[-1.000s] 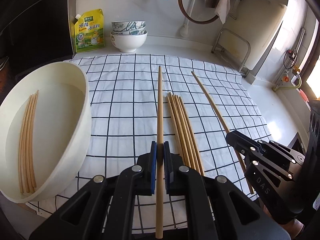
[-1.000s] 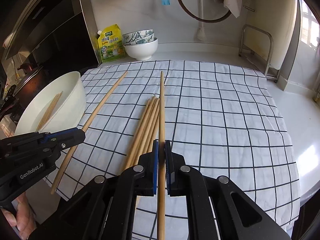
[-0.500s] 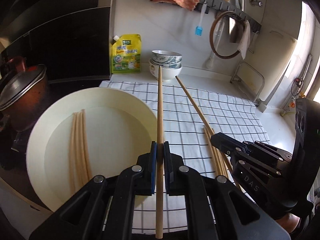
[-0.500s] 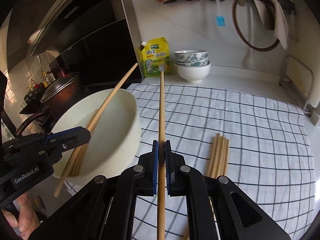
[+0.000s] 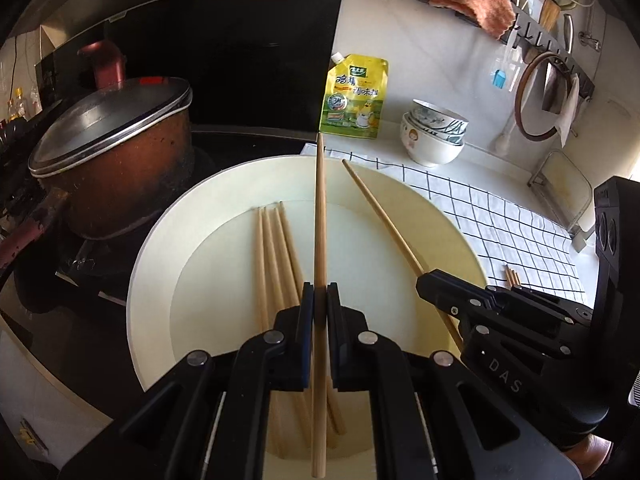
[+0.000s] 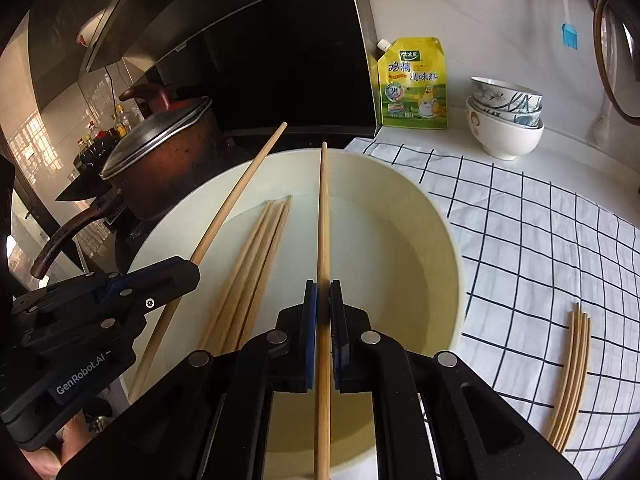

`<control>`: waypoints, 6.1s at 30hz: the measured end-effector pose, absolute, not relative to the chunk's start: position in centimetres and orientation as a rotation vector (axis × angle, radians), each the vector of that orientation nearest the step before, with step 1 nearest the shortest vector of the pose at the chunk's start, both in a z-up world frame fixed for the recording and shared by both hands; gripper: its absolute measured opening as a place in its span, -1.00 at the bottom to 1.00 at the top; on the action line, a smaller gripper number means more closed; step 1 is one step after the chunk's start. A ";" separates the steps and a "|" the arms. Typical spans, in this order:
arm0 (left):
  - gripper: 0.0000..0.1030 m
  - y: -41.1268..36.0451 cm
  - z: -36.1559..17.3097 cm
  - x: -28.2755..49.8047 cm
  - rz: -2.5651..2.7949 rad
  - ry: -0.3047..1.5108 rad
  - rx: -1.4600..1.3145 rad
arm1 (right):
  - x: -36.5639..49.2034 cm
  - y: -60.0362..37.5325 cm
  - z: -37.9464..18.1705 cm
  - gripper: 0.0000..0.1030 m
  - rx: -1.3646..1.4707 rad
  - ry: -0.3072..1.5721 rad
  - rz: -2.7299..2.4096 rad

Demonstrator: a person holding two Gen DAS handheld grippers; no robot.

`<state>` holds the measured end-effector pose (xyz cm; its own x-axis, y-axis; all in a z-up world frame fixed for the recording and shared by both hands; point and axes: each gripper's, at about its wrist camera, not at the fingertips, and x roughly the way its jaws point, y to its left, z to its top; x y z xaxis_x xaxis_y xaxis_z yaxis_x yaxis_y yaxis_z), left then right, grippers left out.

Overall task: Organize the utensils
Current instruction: 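Lower the chopsticks into the basin and open both grippers, then withdraw both grippers from the basin back over the remaining chopsticks, then lower the right gripper onto one chopstick and close it while the left gripper grasps another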

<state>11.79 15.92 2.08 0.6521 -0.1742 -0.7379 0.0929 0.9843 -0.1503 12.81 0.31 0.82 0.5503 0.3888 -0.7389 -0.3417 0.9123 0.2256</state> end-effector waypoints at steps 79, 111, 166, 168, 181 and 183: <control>0.34 1.0 2.2 5.7 -0.356 0.840 -0.032 | 0.4 -21.8 0.6 -0.22 0.200 0.816 0.053; 0.34 -6.2 -1.3 6.4 -0.400 0.937 0.056 | 0.4 -25.8 -3.1 -0.17 0.265 0.860 0.040; 0.35 -5.0 -4.0 6.5 -0.345 0.985 0.029 | 1.4 -22.2 -6.7 -0.15 0.092 0.990 0.043; 0.35 -5.3 -4.0 6.5 -0.352 0.986 0.032 | 1.4 -22.4 -6.6 -0.15 0.089 0.991 0.034; 0.35 -5.5 -4.2 6.5 -0.354 0.994 0.039 | 1.9 -22.0 -6.8 -0.15 0.082 0.995 0.032; 0.35 -5.8 -4.5 6.5 -0.359 1.000 0.039 | 1.8 -22.4 -6.8 -0.15 0.085 0.992 0.022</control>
<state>6.52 -5.78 -4.48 0.4865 -0.2770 -0.8286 0.3126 0.9408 -0.1309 1.82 -22.41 -6.79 0.5474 0.0576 -0.8349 0.0197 0.9965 0.0816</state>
